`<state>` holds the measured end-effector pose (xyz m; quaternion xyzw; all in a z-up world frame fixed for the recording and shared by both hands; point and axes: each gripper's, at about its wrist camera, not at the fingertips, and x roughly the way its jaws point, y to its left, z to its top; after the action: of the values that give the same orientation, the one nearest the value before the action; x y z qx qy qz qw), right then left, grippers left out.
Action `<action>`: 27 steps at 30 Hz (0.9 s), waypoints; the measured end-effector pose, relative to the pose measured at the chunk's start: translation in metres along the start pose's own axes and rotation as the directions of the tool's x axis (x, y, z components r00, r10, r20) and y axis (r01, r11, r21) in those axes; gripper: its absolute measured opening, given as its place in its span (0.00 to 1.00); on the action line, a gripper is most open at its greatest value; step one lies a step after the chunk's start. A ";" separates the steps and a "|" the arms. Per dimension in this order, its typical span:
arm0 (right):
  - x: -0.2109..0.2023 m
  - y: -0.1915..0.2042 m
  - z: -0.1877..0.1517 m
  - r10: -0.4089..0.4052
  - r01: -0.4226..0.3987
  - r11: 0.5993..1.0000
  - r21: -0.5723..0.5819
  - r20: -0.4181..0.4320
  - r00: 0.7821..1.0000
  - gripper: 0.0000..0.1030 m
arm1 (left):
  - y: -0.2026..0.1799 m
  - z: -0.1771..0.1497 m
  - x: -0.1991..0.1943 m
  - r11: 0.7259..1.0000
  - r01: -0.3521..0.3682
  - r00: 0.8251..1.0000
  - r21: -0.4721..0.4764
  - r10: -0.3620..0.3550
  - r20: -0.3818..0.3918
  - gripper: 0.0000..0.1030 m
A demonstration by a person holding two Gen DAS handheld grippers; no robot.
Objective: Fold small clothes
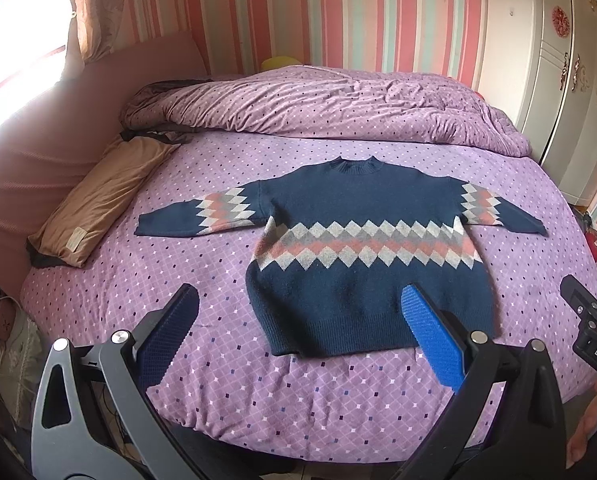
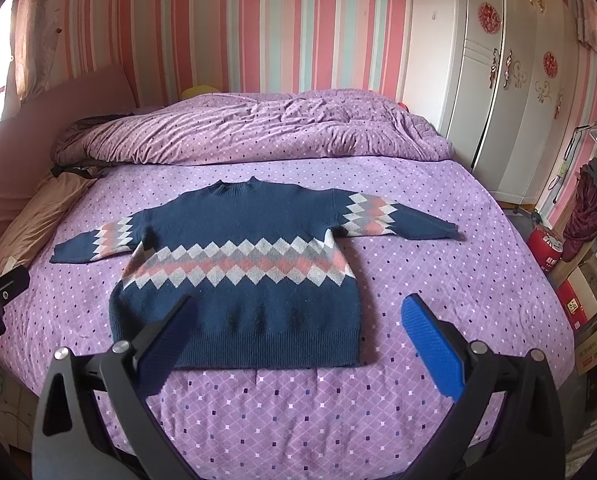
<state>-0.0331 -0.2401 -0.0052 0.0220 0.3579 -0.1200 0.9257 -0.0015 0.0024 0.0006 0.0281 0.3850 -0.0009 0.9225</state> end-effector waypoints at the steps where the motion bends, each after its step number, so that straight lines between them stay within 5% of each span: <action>1: -0.001 0.000 0.001 -0.002 0.002 1.000 -0.001 0.002 1.000 0.99 | 0.000 0.001 -0.001 1.000 0.002 1.000 0.000 -0.002 0.001 0.97; 27: -0.007 -0.006 0.010 -0.003 0.003 1.000 0.005 0.000 1.000 0.99 | -0.002 -0.001 0.001 1.000 0.020 1.000 0.004 -0.020 0.004 0.97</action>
<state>-0.0329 -0.2462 0.0076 0.0238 0.3579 -0.1220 0.9255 -0.0013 0.0005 -0.0008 0.0263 0.3835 -0.0110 0.9231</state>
